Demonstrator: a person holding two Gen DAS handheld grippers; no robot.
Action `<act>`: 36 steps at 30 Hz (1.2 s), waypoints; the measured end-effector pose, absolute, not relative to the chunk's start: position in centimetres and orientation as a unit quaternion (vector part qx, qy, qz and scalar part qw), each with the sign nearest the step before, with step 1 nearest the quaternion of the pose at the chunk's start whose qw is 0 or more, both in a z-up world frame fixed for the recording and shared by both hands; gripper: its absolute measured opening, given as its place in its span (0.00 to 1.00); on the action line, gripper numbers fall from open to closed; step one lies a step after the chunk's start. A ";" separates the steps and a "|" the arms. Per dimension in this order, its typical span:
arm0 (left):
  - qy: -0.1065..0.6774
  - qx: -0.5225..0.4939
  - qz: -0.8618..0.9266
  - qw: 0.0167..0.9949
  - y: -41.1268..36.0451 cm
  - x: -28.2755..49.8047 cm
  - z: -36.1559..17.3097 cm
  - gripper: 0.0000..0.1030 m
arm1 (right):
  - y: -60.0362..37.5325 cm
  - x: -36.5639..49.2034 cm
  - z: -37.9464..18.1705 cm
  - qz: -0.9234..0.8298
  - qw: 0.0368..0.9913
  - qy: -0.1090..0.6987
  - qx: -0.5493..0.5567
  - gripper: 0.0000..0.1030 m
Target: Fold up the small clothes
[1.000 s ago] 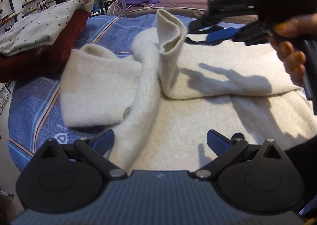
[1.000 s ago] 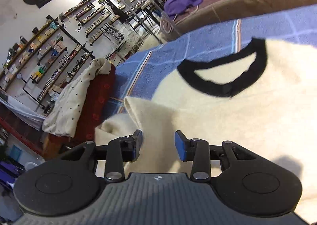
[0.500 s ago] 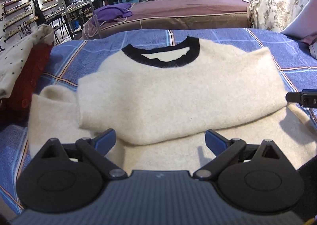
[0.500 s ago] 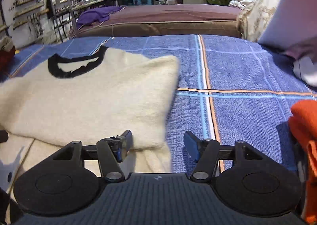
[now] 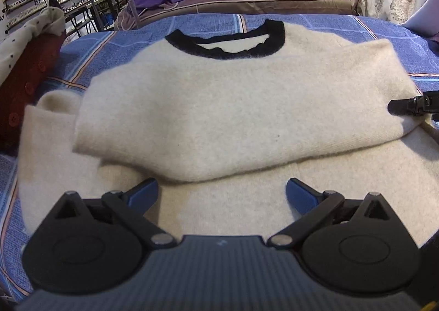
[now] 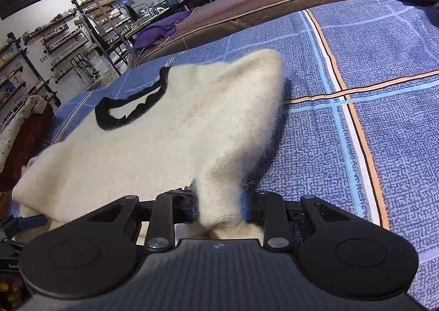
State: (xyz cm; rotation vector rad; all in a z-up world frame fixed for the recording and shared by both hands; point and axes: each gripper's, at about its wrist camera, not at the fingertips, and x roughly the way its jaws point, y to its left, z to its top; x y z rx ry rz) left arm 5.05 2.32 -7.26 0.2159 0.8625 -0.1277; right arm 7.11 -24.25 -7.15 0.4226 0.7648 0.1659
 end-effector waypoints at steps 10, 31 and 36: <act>0.431 0.118 -0.086 0.890 -1.3 5.8 -7.9 0.99 | -26.5 5.9 -5.6 0.034 0.914 0.358 0.188 0.39; 0.336 0.080 0.036 0.938 11.3 -0.8 0.6 0.96 | -13.3 3.1 -0.7 0.160 0.939 0.304 0.004 0.95; 0.365 0.064 0.042 0.928 15.1 -0.8 -0.4 0.71 | -8.6 2.9 -2.7 0.207 0.918 0.339 0.003 0.95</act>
